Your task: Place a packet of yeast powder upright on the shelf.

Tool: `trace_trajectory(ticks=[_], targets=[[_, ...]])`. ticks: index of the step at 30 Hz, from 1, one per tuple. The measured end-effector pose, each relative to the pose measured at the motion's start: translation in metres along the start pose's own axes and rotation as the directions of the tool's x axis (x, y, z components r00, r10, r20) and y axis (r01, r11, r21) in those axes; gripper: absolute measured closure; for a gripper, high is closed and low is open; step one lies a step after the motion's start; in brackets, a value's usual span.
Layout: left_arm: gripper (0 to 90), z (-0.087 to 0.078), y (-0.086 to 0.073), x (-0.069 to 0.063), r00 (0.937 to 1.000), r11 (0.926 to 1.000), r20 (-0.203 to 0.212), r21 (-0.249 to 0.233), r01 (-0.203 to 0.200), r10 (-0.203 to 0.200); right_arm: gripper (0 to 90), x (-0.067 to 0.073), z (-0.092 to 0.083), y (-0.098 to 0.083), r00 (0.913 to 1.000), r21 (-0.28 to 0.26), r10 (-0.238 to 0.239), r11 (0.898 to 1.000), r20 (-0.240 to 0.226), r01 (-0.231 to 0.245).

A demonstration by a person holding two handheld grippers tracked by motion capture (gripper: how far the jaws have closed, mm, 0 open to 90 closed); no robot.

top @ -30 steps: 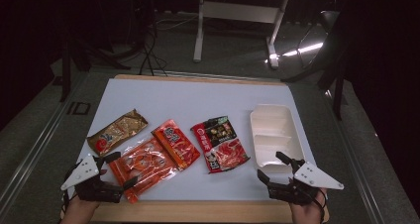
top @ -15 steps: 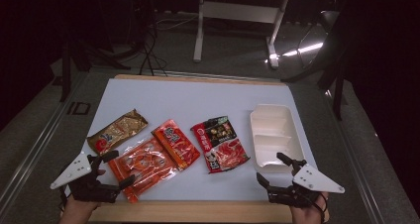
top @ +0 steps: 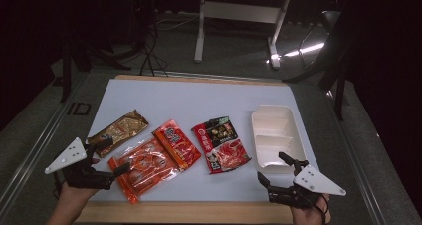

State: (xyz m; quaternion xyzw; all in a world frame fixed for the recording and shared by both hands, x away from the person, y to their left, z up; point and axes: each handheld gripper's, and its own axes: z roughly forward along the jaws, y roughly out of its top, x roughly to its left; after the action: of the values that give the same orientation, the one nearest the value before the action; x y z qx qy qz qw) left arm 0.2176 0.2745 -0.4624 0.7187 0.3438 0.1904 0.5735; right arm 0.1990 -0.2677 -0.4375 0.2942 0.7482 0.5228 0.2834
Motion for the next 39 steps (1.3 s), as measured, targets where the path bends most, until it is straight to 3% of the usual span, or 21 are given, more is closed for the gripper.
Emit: trace_trajectory(ticks=[6, 10, 17, 22, 31, 39], targets=[[1.3, 0.005, 0.008, 0.015, 0.9997, 0.9993, -0.016, 0.034, -0.017, 0.018, 12.6, 0.002, 0.000, 0.001, 0.9998, 0.008, -0.022, 1.000, 0.000, 0.022], [1.3, 0.009, 0.014, 0.025, 0.9995, 0.9991, -0.028, 0.040, -0.014, 0.015, 12.3, 0.002, 0.000, 0.001, 0.9992, -0.016, -0.040, 0.999, -0.004, 0.040], [1.8, 0.017, 0.018, 0.042, 0.9985, 0.9976, -0.050, 0.066, -0.019, 0.022, 10.8, 0.002, 0.000, 0.002, 0.9991, -0.004, 0.017, 1.000, -0.038, -0.017], [1.8, 0.023, 0.019, 0.054, 0.9976, 0.9967, -0.068, 0.080, -0.012, 0.018, 10.8, 0.003, 0.002, 0.003, 0.9992, -0.016, 0.035, 0.999, -0.019, -0.035], [1.8, 0.034, 0.018, 0.083, 0.9944, 0.9944, -0.106, 0.105, 0.012, 0.000, 10.8, 0.008, 0.004, 0.003, 0.9995, -0.003, 0.003, 1.000, -0.032, -0.003], [1.9, 0.041, 0.014, 0.102, 0.9922, 0.9915, -0.124, 0.127, 0.028, -0.012, 10.9, 0.008, 0.004, 0.003, 0.9994, -0.004, 0.012, 1.000, -0.033, -0.012]])
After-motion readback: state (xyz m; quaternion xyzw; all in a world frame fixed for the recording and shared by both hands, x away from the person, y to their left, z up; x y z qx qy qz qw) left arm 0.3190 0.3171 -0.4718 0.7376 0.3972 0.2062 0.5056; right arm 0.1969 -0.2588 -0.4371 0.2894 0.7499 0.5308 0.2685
